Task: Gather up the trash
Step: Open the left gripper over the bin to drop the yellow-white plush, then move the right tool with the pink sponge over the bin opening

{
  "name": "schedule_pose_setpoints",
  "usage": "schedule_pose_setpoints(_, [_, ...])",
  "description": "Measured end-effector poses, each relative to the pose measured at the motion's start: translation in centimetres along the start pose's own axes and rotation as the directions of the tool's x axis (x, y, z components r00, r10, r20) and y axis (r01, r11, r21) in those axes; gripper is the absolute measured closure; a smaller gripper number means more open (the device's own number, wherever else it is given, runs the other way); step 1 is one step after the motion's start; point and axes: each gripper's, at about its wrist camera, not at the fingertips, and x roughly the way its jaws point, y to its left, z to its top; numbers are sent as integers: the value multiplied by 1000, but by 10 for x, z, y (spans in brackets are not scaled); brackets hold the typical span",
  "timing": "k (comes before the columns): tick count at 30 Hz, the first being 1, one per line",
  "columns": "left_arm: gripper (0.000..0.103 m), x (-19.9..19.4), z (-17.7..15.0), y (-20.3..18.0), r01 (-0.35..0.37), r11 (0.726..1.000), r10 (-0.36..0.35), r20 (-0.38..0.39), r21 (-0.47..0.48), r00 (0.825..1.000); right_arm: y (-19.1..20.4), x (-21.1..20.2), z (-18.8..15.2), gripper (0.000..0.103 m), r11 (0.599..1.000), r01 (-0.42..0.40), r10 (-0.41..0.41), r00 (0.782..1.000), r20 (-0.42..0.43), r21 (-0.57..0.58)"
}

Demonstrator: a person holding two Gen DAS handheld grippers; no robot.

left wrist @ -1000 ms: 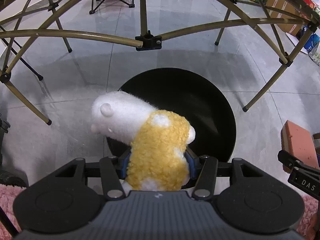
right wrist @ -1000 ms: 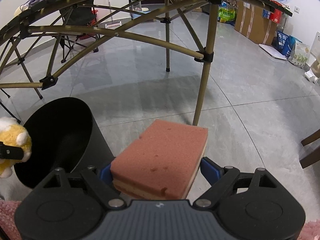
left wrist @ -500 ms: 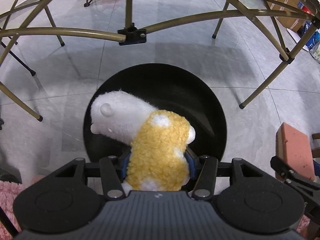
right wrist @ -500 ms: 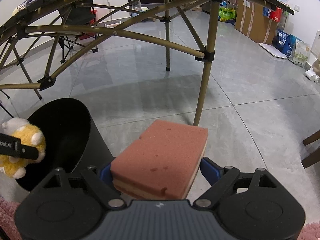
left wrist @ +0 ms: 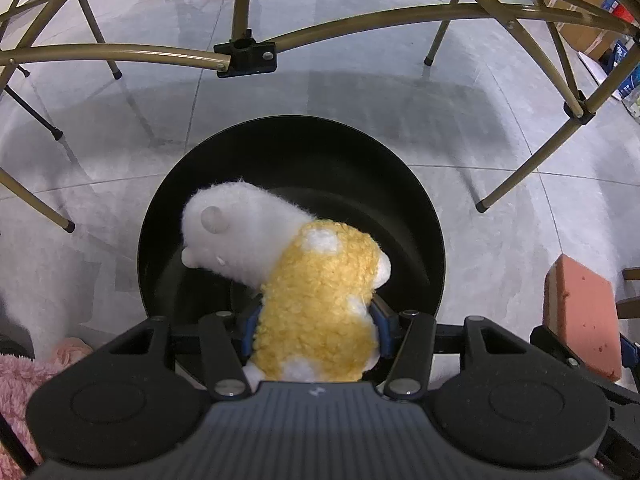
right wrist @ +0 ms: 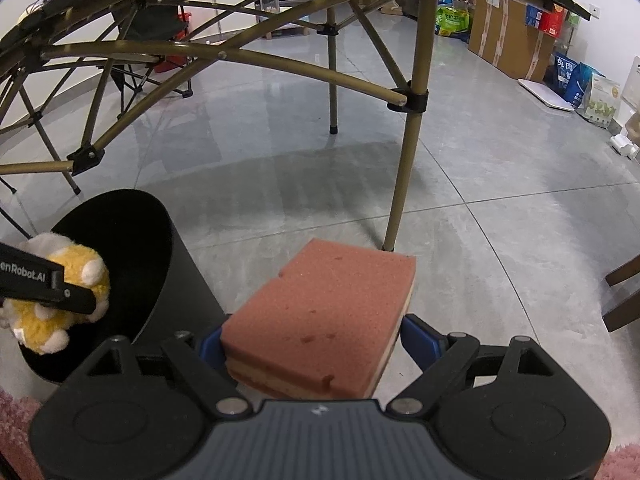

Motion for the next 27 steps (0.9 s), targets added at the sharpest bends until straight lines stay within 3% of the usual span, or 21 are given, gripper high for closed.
schedule_pose_setpoints(3, [47, 0, 1, -1, -2, 1000, 2, -1, 4, 1000, -1, 1, -1, 16, 1000, 0, 0, 1000, -6, 2])
schedule_pose_setpoints(5, [37, -1, 1, -1, 1, 1000, -1, 3, 7, 1000, 0, 1, -1, 16, 1000, -1, 1, 1000, -6, 1])
schedule_pose_setpoints(7, [7, -2, 1, 0, 8, 1000, -8, 2, -13, 1000, 0, 1, -1, 16, 1000, -2, 2, 1000, -5, 1])
schedule_pose_setpoints(8, [2, -3, 2, 1, 5, 1000, -5, 4, -22, 1000, 0, 1, -1, 16, 1000, -3, 3, 1000, -5, 1])
schedule_pose_setpoints(27, [0, 1, 2, 7, 2, 999, -3, -34, -53, 999, 1, 0, -1, 16, 1000, -7, 7, 1000, -6, 0])
